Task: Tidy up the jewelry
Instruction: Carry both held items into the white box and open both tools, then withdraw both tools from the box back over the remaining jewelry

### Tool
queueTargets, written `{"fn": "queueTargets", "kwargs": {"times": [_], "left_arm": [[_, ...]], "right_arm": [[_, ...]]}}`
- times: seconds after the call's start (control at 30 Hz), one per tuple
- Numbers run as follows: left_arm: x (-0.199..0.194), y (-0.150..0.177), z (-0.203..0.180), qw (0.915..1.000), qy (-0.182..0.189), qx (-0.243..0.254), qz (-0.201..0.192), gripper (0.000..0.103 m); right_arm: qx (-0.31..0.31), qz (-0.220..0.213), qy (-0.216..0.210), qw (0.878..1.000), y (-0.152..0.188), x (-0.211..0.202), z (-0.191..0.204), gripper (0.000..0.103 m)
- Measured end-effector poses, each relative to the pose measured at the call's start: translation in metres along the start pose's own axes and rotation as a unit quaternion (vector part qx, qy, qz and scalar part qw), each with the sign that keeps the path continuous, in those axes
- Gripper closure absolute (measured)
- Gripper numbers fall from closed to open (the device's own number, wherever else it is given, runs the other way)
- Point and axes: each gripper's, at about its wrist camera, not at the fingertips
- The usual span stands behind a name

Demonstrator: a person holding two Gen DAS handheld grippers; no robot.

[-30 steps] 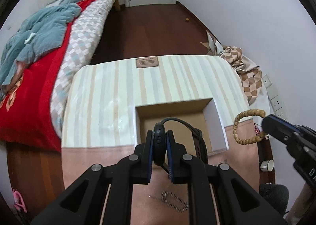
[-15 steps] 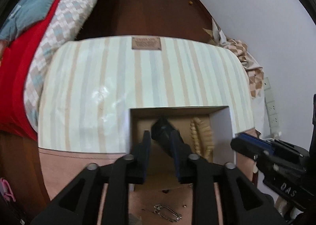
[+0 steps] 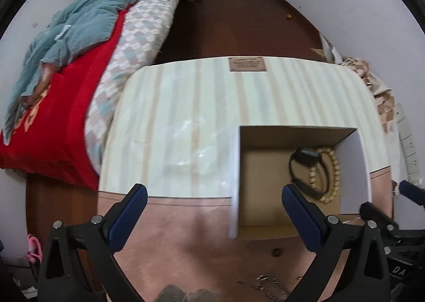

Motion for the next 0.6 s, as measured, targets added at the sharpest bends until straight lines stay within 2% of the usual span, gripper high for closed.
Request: {"fn": "queueTargets", "kwargs": {"times": [0.23,0.6], "left_arm": [[-0.021,0.007,0.008,0.9995,-0.017,-0.012,-0.023,0.0],[-0.08,0.023,0.013,0.9971,-0.022,-0.015,-0.071,0.0]], "right_arm": [[0.007,-0.012,0.001,1.0,0.007,-0.014,0.006,0.005],[0.001,-0.046,0.022,0.999,0.026,-0.069,0.015,0.005]]}}
Point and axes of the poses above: each gripper's, at about its wrist camera, not at the fingertips, and x roughly the way its jaws point, z to its left, y to its underside, and after that the axes turned 6 degrees about -z, right-handed
